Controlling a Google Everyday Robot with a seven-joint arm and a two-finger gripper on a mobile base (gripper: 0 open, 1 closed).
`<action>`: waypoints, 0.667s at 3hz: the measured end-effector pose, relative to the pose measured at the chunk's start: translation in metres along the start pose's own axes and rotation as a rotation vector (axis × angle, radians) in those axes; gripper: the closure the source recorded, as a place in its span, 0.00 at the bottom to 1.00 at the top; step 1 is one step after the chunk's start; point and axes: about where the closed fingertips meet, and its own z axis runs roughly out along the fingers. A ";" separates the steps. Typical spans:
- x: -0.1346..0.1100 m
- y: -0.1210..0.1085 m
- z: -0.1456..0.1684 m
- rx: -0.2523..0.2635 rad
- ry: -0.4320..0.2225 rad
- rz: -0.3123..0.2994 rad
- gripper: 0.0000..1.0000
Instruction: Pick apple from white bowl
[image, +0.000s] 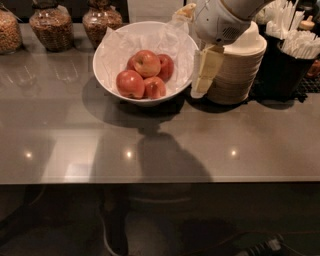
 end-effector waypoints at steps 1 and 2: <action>-0.019 -0.029 0.025 -0.033 -0.031 -0.086 0.00; -0.035 -0.051 0.049 -0.075 -0.044 -0.181 0.00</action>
Offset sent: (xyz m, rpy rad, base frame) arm 0.0776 0.0918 -0.0052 -0.0949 -0.0128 0.3146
